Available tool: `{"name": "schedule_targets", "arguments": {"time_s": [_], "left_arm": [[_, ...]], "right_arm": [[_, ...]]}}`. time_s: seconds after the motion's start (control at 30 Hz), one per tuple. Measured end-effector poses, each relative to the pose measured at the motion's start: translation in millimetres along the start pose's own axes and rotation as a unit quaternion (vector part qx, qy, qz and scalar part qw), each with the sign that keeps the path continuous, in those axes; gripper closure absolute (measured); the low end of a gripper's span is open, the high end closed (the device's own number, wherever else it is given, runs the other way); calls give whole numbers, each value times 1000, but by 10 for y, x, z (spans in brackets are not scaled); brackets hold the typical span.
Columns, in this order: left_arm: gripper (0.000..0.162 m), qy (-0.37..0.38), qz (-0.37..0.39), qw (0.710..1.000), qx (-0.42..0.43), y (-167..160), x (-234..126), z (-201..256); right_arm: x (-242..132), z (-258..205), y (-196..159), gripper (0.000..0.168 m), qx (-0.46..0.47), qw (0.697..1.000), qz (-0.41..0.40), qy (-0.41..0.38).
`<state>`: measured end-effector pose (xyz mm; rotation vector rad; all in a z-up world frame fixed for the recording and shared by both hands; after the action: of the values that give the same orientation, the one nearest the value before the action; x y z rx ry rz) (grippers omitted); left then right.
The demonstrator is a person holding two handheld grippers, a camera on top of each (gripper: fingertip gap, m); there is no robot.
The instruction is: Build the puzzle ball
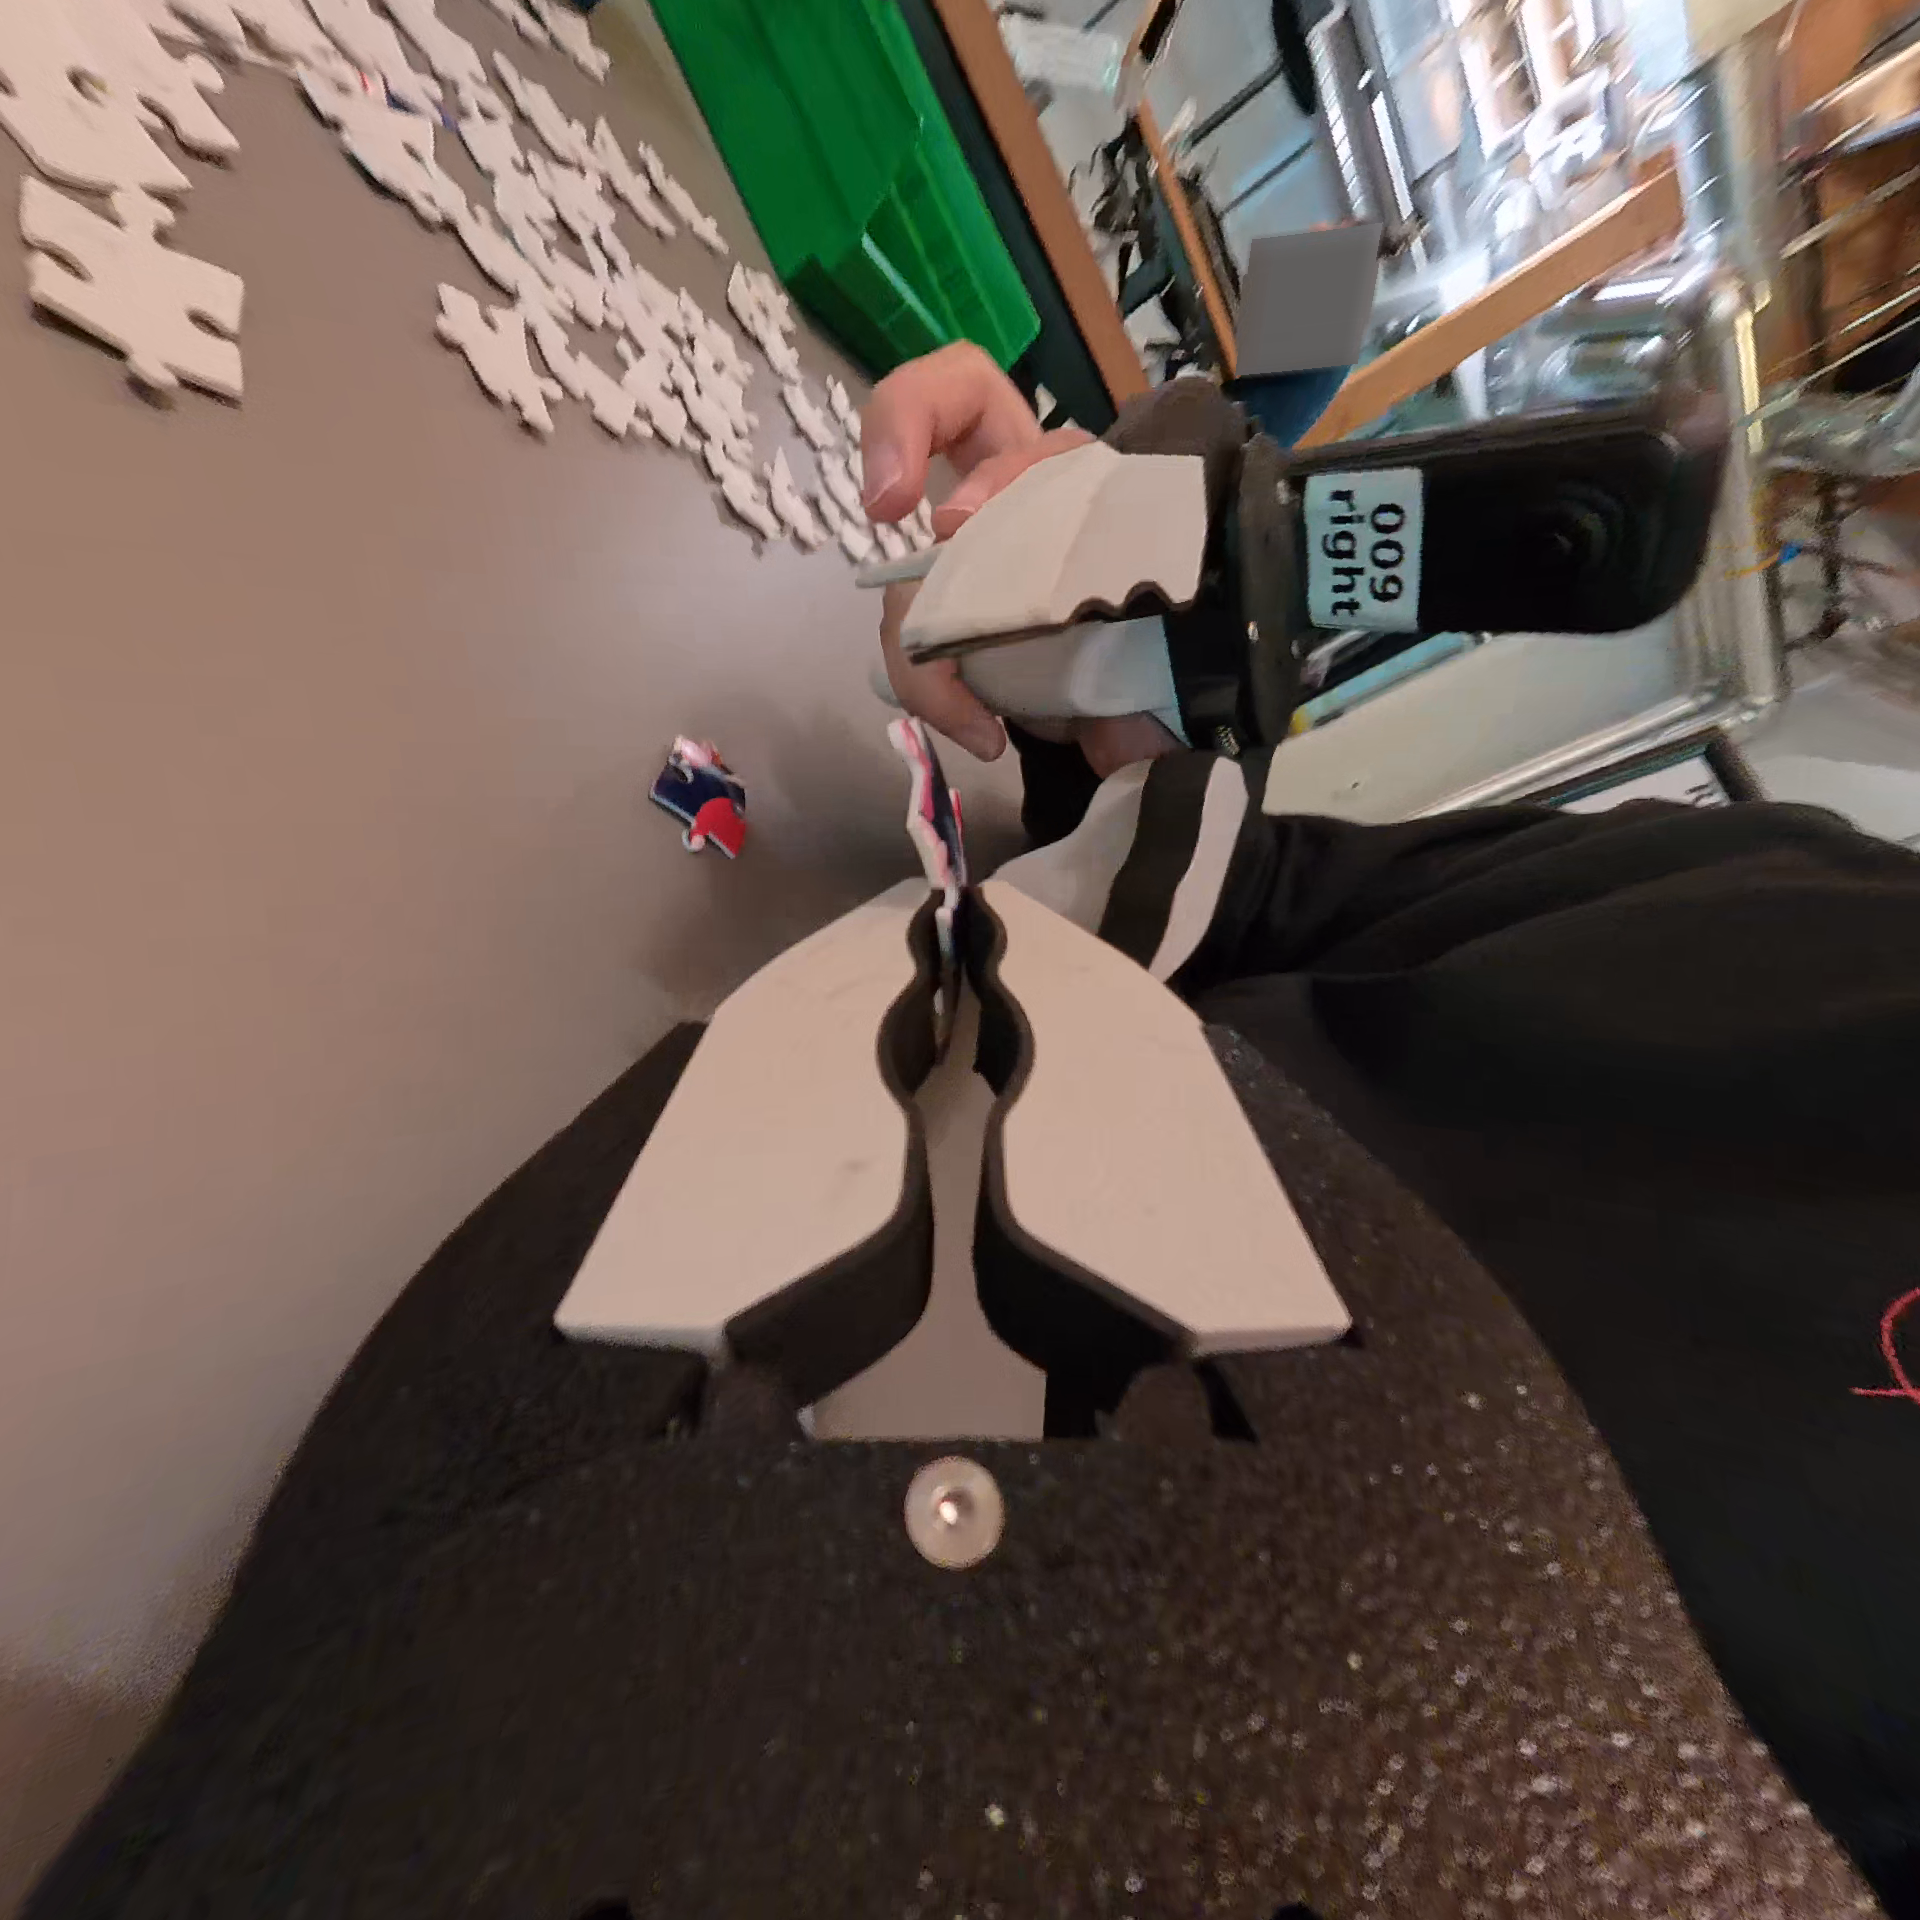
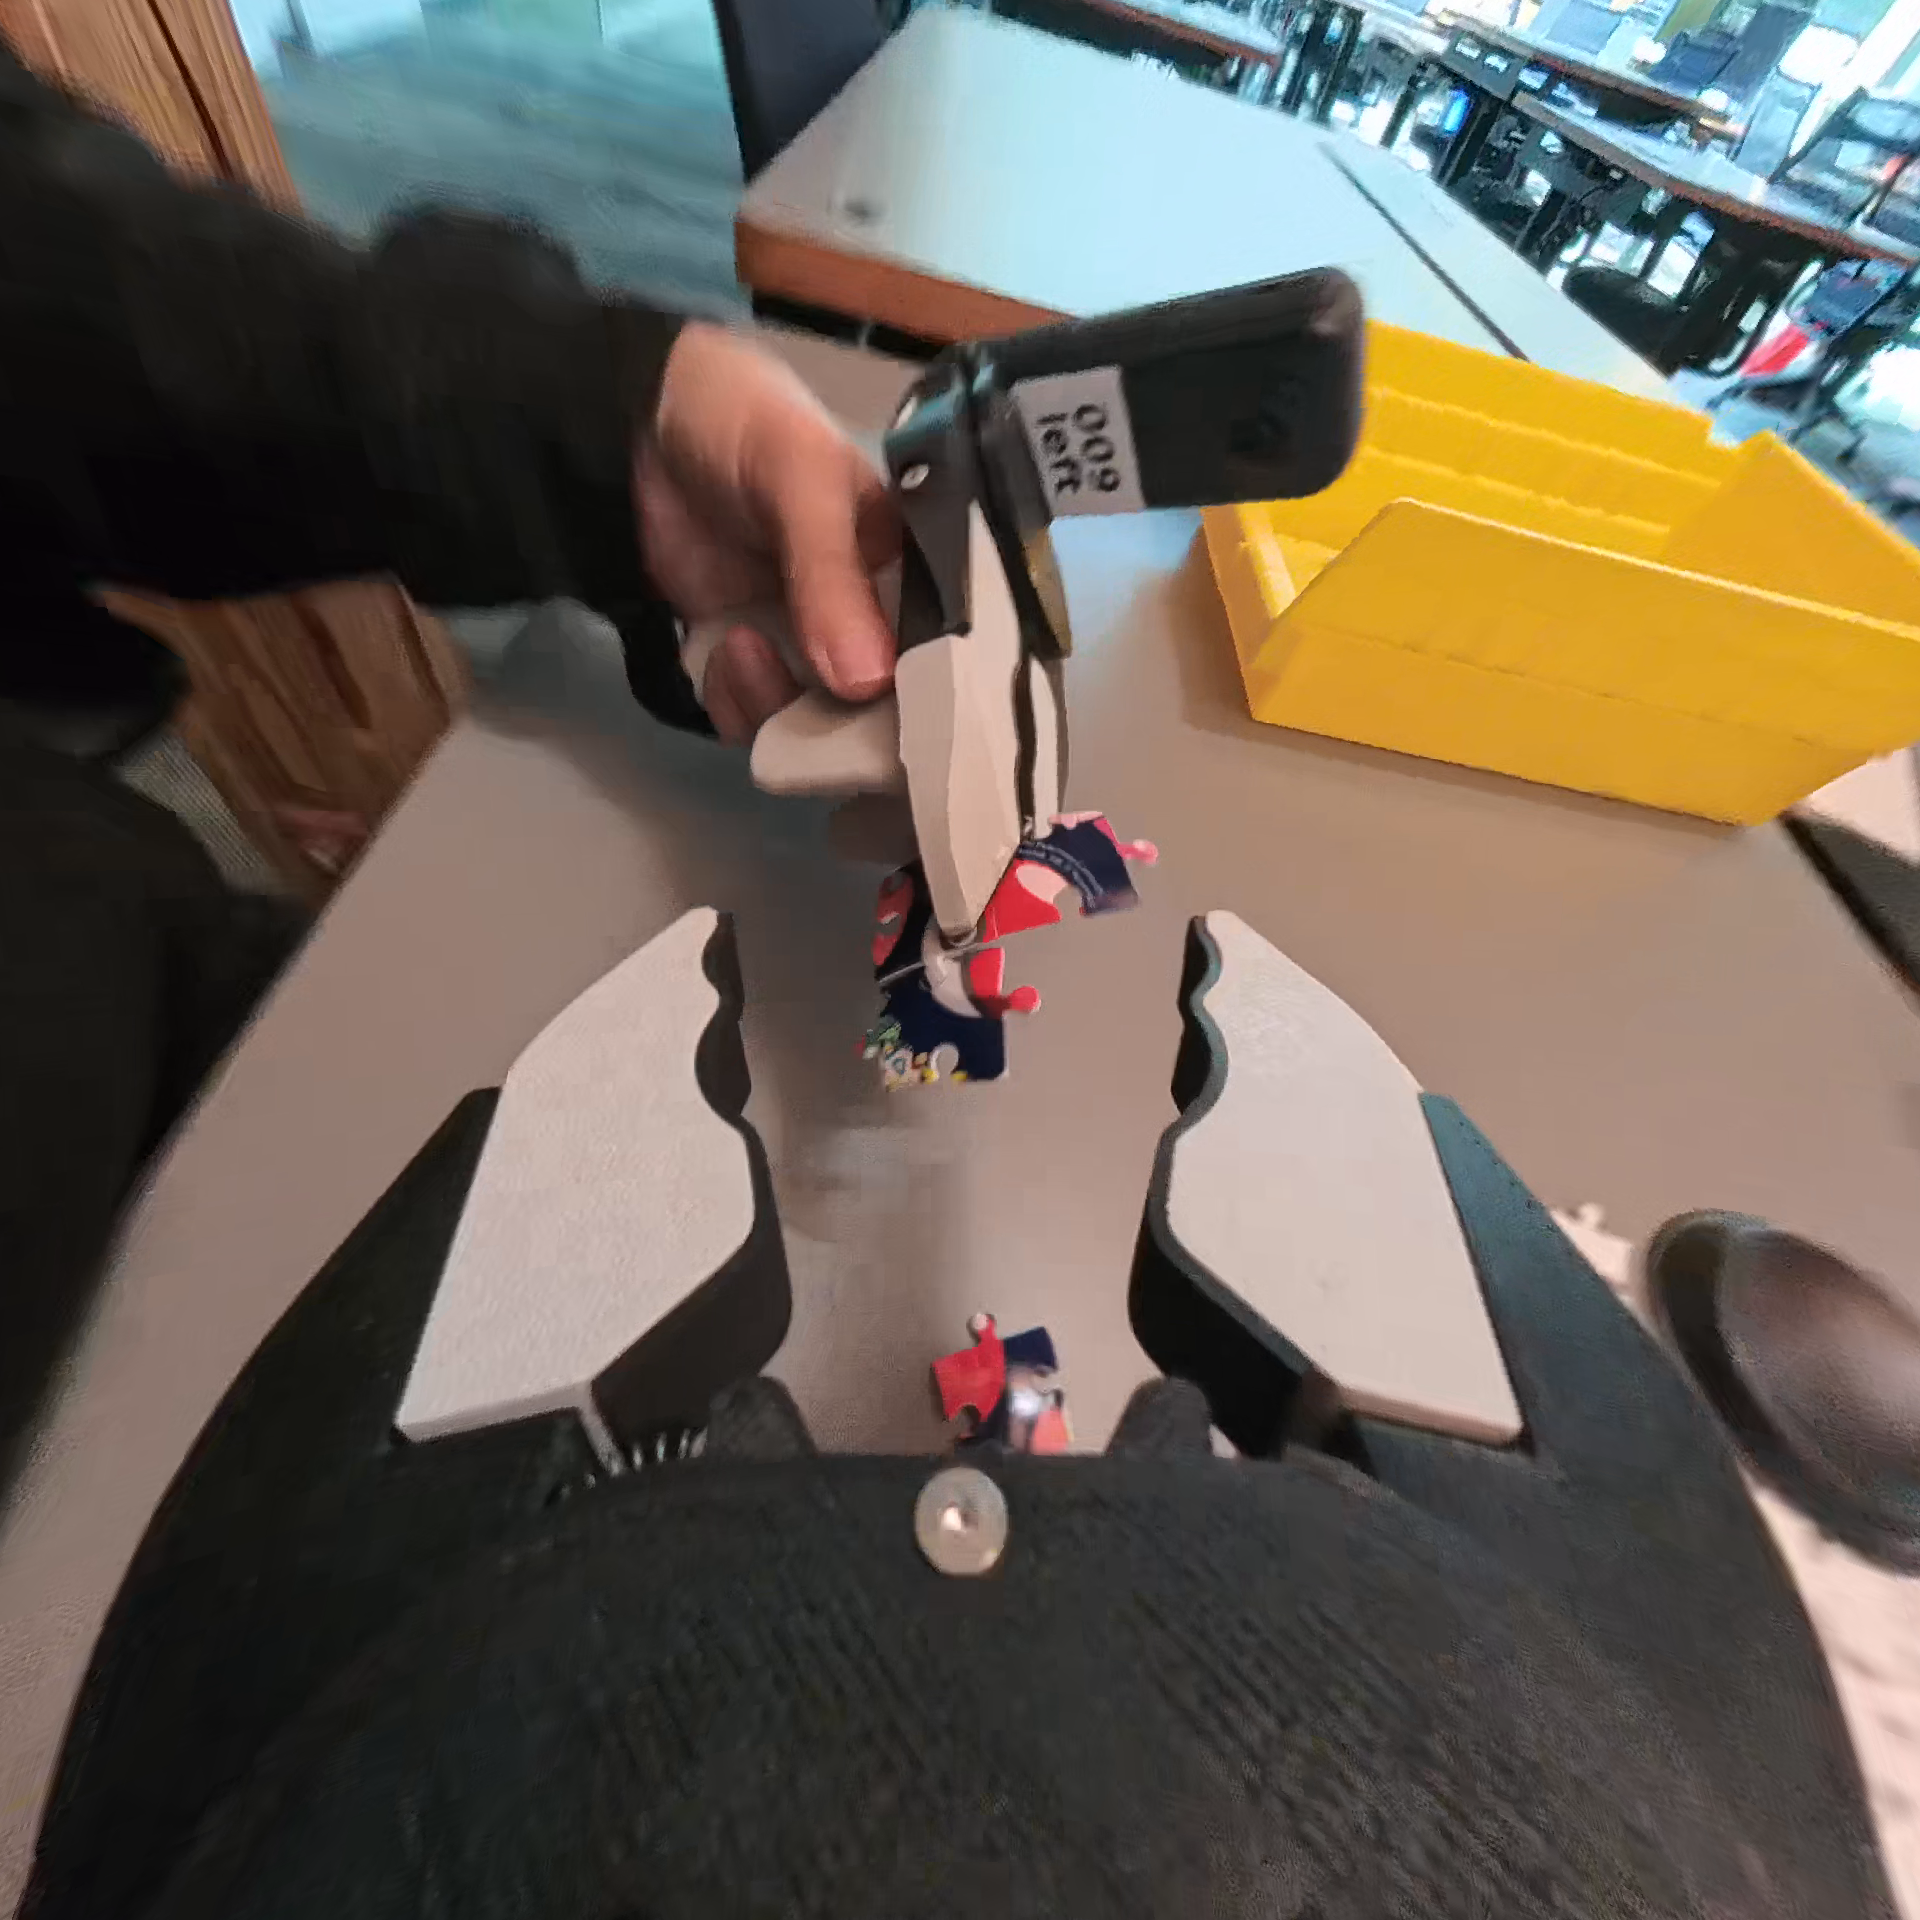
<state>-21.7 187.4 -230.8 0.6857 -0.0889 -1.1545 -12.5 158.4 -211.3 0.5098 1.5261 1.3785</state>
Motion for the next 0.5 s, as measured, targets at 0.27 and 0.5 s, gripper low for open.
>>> {"name": "schedule_targets", "arguments": {"time_s": [0.27, 0.5], "left_arm": [[161, -34, 92, 994, 46, 221, -144, 126], [160, -43, 103, 988, 106, 285, -116, 273]], "right_arm": [[-209, 106, -81, 108, 322, 935, 141, 48], [-149, 85, 15, 128, 358, 909, 199, 77]]}}
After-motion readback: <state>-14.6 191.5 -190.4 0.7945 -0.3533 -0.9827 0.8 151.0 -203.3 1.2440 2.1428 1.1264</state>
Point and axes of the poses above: each gripper's, where its closed fingertips meet, x out along the fingers, y out of its top, z = x × y across the jaws, the point moved 2 cm from there along -x, back along the fingers, and after that the axes turned 10 degrees about y, right-handed, at the moved point
